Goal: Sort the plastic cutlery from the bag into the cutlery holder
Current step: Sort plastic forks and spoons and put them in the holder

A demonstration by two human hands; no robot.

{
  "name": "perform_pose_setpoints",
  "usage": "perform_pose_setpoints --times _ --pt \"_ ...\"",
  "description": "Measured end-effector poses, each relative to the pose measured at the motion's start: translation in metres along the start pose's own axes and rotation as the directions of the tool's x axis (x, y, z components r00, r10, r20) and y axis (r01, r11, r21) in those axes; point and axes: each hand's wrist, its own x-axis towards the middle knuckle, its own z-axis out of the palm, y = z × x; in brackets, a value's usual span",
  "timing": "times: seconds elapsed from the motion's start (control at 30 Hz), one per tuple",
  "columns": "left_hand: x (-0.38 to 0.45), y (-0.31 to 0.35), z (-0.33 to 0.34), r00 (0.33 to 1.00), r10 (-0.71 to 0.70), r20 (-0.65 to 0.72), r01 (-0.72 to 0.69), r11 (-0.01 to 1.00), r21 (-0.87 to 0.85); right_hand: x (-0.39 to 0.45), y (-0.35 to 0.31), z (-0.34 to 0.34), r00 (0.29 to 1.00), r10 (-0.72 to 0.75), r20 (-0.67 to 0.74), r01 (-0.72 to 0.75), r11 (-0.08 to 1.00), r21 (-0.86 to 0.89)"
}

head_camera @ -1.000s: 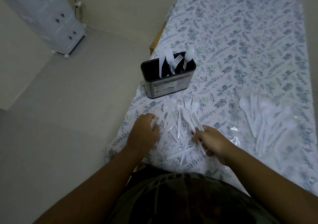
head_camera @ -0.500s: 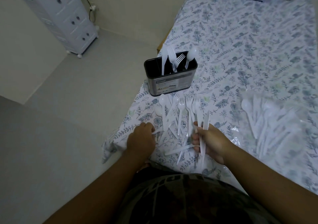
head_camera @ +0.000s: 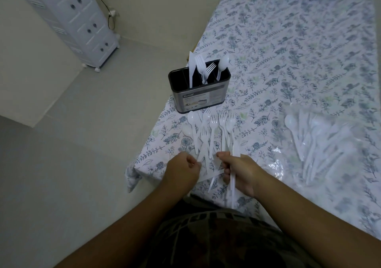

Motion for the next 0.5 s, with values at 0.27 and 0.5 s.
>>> perform_pose_setpoints --times 0.27,0.5 --pt "0.002 0.018 0.014 0.968 0.22 0.12 -0.217 0.975 -0.04 -0.002 0.001 -0.004 0.998 -0.068 -0.015 0.066 0.99 -0.122" --pt "0.039 0.004 0.013 0.955 0.201 0.219 -0.272 0.889 0.368 -0.006 -0.002 -0.014 0.998 -0.012 -0.058 0.004 0.99 -0.14"
